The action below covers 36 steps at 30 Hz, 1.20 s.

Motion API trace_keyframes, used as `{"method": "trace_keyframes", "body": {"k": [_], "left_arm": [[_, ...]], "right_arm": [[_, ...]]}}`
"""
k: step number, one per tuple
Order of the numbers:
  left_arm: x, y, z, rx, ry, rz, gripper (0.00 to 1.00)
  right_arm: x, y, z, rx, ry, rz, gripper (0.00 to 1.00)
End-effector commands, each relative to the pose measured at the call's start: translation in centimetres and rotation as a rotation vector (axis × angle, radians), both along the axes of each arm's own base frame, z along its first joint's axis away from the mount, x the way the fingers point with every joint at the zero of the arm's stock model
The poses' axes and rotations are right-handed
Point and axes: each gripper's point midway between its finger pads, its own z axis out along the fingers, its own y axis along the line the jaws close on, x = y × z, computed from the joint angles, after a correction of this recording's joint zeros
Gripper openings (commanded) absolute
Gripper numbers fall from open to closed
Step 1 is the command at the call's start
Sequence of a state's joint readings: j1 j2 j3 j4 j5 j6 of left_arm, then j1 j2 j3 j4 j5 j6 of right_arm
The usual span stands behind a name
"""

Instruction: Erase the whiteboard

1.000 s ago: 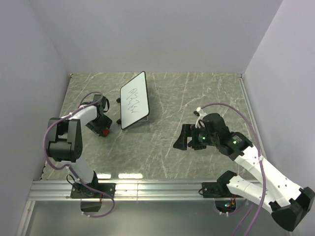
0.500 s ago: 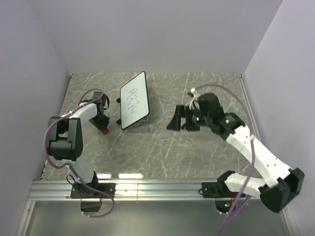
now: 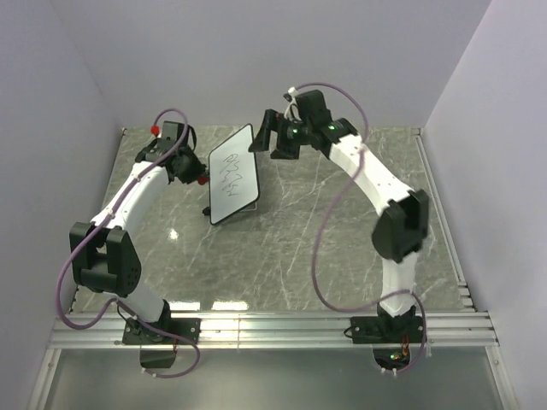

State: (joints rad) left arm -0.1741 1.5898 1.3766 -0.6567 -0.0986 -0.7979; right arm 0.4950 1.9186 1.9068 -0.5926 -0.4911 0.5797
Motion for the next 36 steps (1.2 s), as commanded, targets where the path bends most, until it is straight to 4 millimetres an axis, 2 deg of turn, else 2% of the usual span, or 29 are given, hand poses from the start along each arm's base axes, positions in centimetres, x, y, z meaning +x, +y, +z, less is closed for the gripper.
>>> {"method": "trace_keyframes", "body": {"k": [1, 3, 8, 10, 13, 15, 16, 17, 23, 28, 31, 32, 34, 36], "left_arm": [[0.0, -2.9, 3.0, -0.044, -0.065, -0.134, 0.0], [0.0, -4.1, 3.9, -0.075, -0.086, -0.181, 0.0], [-0.6, -5.5, 5.7, -0.101, -0.131, -0.256, 0.0], [-1.0, -6.1, 6.3, -0.12, -0.159, -0.3, 0.0], [-1.6, -7.5, 6.5, -0.148, -0.18, -0.368, 0.0], [-1.4, -8.7, 6.6, -0.175, -0.202, -0.41, 0.0], [-1.3, -9.2, 6.5, -0.185, -0.214, -0.424, 0.0], [-1.2, -9.5, 6.4, -0.192, -0.221, -0.433, 0.0], [0.5, -12.7, 4.8, -0.207, -0.196, -0.496, 0.0], [1.9, -15.8, 3.5, -0.244, -0.18, -0.534, 0.0], [2.0, -16.7, 1.7, -0.247, -0.147, -0.542, 0.0], [2.0, -16.6, 0.3, -0.24, -0.118, -0.534, 0.0], [1.8, -16.4, -1.1, -0.228, -0.087, -0.531, 0.0], [1.4, -15.4, -3.7, -0.197, -0.031, -0.505, 0.0]], "right_arm": [[3.0, 1.2, -0.3, 0.002, 0.018, -0.027, 0.92], [4.3, 1.3, -1.4, -0.005, 0.036, -0.064, 0.92], [6.8, 2.6, -5.0, 0.012, 0.095, -0.113, 0.87], [6.9, 3.2, -6.6, 0.015, 0.132, -0.112, 0.83], [6.6, 3.9, -7.5, 0.009, 0.148, -0.095, 0.77], [6.3, 4.2, -7.6, -0.002, 0.14, -0.087, 0.65], [6.2, 4.1, -8.0, -0.012, 0.142, -0.083, 0.56], [6.2, 3.9, -8.1, -0.017, 0.14, -0.082, 0.52], [5.8, 2.7, -9.0, -0.065, 0.151, -0.057, 0.31], [5.3, 2.4, -9.2, -0.081, 0.154, -0.028, 0.13], [5.1, 2.3, -9.6, -0.093, 0.16, -0.018, 0.06], [4.9, 2.2, -9.7, -0.094, 0.165, -0.013, 0.04], [4.8, 2.2, -9.8, -0.095, 0.171, -0.01, 0.02], [4.8, 2.2, -9.6, -0.092, 0.172, -0.01, 0.01]]}}
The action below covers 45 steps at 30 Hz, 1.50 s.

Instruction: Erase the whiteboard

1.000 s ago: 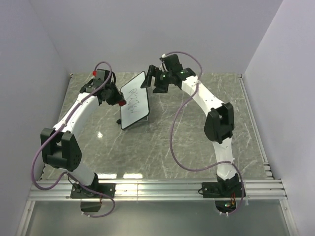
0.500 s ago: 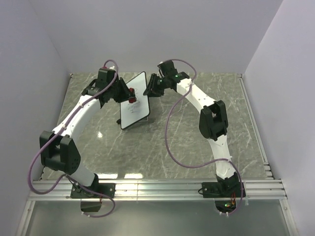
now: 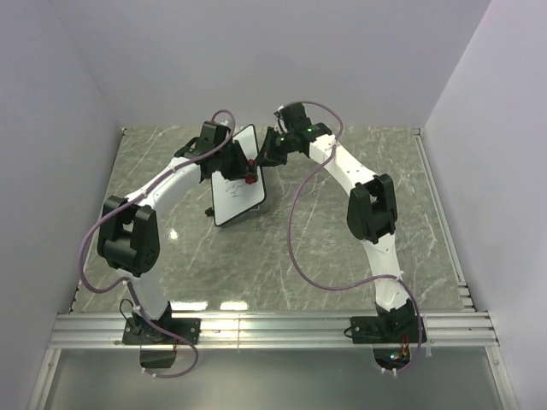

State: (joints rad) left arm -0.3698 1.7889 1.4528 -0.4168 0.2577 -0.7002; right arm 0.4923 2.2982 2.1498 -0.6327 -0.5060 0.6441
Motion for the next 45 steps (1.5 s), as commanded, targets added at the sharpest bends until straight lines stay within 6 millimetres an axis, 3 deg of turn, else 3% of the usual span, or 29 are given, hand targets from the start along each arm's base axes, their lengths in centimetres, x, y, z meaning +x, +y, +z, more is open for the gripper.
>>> {"method": "trace_keyframes", "body": {"k": [1, 8, 11, 14, 17, 21, 24, 26, 27, 31, 34, 39, 45], "left_arm": [[-0.1, 0.4, -3.3, 0.041, 0.046, 0.009, 0.0], [-4.6, 6.1, -11.5, 0.116, 0.251, 0.095, 0.0], [-5.8, 8.5, -13.6, 0.141, 0.32, 0.134, 0.0], [-6.2, 9.3, -14.4, 0.153, 0.343, 0.141, 0.0], [-5.9, 8.3, -13.4, 0.115, 0.316, 0.097, 0.0], [-5.1, 4.8, -9.5, 0.043, 0.216, -0.023, 0.0], [-5.9, -0.2, -5.5, -0.069, 0.148, -0.179, 0.0], [-6.4, -2.4, -2.9, -0.143, 0.113, -0.243, 0.0], [-7.5, -3.9, -1.9, -0.188, 0.113, -0.302, 0.0], [-8.8, -6.5, 1.0, -0.261, 0.079, -0.358, 0.0], [-8.8, -6.3, 0.3, -0.232, 0.087, -0.33, 0.0], [-8.5, -3.6, -3.4, -0.132, 0.152, -0.226, 0.0], [-5.2, 2.7, -6.1, -0.085, 0.184, -0.058, 0.0]], "right_arm": [[-0.4, -0.8, 1.3, -0.038, -0.035, 0.025, 0.0], [0.4, -1.1, 2.7, -0.005, -0.037, -0.006, 0.0], [0.5, -1.2, 2.7, -0.001, -0.038, -0.012, 0.0], [0.2, -1.3, 2.5, -0.007, -0.033, -0.011, 0.0], [0.2, -1.5, 2.3, -0.012, -0.03, -0.012, 0.0], [0.0, -1.5, 2.3, -0.015, -0.028, -0.008, 0.0], [-0.2, -1.6, 2.0, -0.02, -0.021, -0.007, 0.0], [-0.2, -1.6, 1.9, -0.021, -0.02, -0.004, 0.0], [-0.2, -1.7, 1.8, -0.024, -0.015, -0.005, 0.0], [-0.3, -1.6, 2.0, -0.02, -0.018, -0.002, 0.0], [-0.3, -1.6, 1.8, -0.017, -0.009, -0.002, 0.0], [-0.6, -1.6, 1.9, -0.012, -0.007, -0.003, 0.0], [-1.2, -1.8, 1.8, -0.012, -0.005, 0.003, 0.0]]}}
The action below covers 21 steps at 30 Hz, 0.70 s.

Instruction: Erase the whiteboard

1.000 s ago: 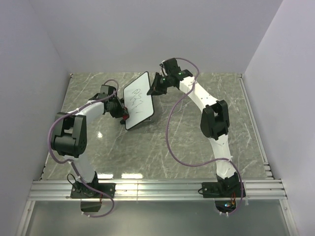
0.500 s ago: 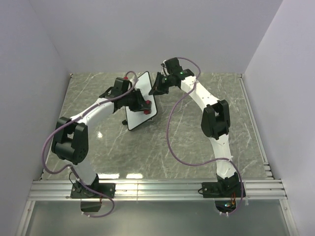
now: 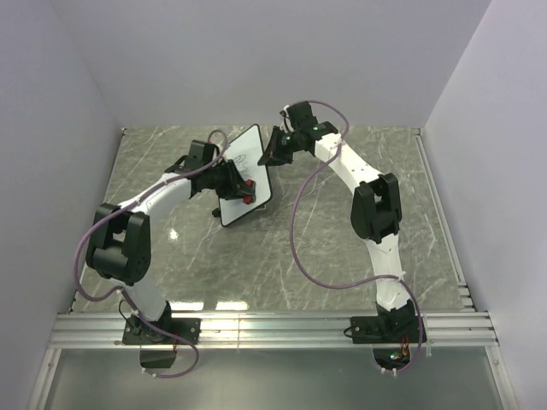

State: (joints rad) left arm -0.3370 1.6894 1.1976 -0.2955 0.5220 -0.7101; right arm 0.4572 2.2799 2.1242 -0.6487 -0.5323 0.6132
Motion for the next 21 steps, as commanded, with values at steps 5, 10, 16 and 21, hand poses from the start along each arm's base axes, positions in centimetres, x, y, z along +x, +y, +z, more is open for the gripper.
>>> {"method": "trace_keyframes", "body": {"k": [5, 10, 16, 21], "left_arm": [[3.2, 6.3, -6.7, 0.16, 0.148, 0.126, 0.0], [5.0, 7.3, -8.6, 0.253, 0.195, 0.118, 0.0], [5.8, 4.3, -5.6, 0.168, 0.162, 0.007, 0.0], [5.5, -2.1, 0.4, 0.078, 0.08, -0.171, 0.0]], "right_arm": [[-1.8, -0.3, 1.9, -0.014, -0.01, 0.001, 0.0], [-2.3, -0.4, 2.2, -0.016, -0.013, 0.006, 0.0], [-2.7, -0.5, 1.5, -0.023, 0.0, 0.012, 0.0], [-2.7, -0.2, 1.2, -0.028, 0.008, 0.016, 0.0]]}}
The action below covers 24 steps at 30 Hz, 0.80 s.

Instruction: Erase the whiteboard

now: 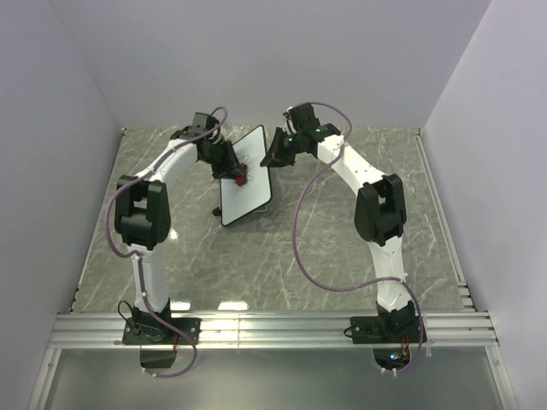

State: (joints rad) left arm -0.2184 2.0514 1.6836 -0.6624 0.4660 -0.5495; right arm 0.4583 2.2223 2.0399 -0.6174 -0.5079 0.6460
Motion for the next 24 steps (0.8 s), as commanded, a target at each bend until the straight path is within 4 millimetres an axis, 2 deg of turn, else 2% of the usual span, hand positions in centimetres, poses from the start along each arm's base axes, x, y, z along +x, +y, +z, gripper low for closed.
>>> {"method": "trace_keyframes", "body": {"k": [1, 2, 3, 6, 9, 10, 12, 15, 16, 17, 18, 20, 21, 24], "left_arm": [[-2.3, -7.9, 5.0, -0.131, -0.053, -0.227, 0.0], [-3.0, -9.5, 5.8, -0.162, -0.056, -0.265, 0.0], [-2.9, -10.2, 6.5, -0.183, -0.075, -0.273, 0.0], [-3.1, -11.1, 7.2, -0.23, -0.066, -0.265, 0.0], [-2.6, -9.6, 5.2, -0.178, -0.038, -0.227, 0.0], [-2.8, -8.9, 3.9, -0.16, 0.0, -0.212, 0.0], [-2.5, -7.2, 2.4, -0.147, 0.026, -0.17, 0.0], [-3.3, -4.1, -1.1, -0.08, 0.07, -0.108, 0.0], [-4.6, -3.1, -2.9, -0.049, 0.111, -0.094, 0.0], [-4.9, -2.0, -3.8, -0.03, 0.121, -0.075, 0.0], [-6.5, -0.9, -5.9, 0.003, 0.17, -0.061, 0.0], [-7.3, 0.1, -7.1, 0.013, 0.177, -0.041, 0.0], [-8.5, 0.8, -8.3, 0.034, 0.208, -0.028, 0.0], [-9.1, 1.1, -9.7, 0.044, 0.231, -0.018, 0.0]], "right_arm": [[-1.8, 0.3, 1.0, -0.023, -0.005, 0.051, 0.0], [-1.8, 0.4, 0.9, -0.025, -0.003, 0.052, 0.0], [-1.8, 0.4, 0.9, -0.026, 0.0, 0.054, 0.0], [-1.6, 0.5, 0.9, -0.026, -0.001, 0.052, 0.0], [-1.6, 0.5, 0.9, -0.031, -0.004, 0.054, 0.0], [-1.6, 0.3, 0.8, -0.034, -0.002, 0.052, 0.0], [-1.6, 0.2, 0.7, -0.041, -0.004, 0.053, 0.0], [-1.7, 0.1, 0.7, -0.046, -0.004, 0.056, 0.0], [-1.5, 0.0, 0.8, -0.047, -0.008, 0.053, 0.0], [-1.5, -0.1, 0.8, -0.047, -0.008, 0.052, 0.0], [-1.5, -0.1, 0.8, -0.046, -0.008, 0.051, 0.0], [-1.3, -0.3, 0.8, -0.044, -0.009, 0.044, 0.0], [-1.2, -0.4, 0.8, -0.043, -0.007, 0.04, 0.0], [-1.1, -0.3, 0.5, -0.041, 0.0, 0.038, 0.0]]}}
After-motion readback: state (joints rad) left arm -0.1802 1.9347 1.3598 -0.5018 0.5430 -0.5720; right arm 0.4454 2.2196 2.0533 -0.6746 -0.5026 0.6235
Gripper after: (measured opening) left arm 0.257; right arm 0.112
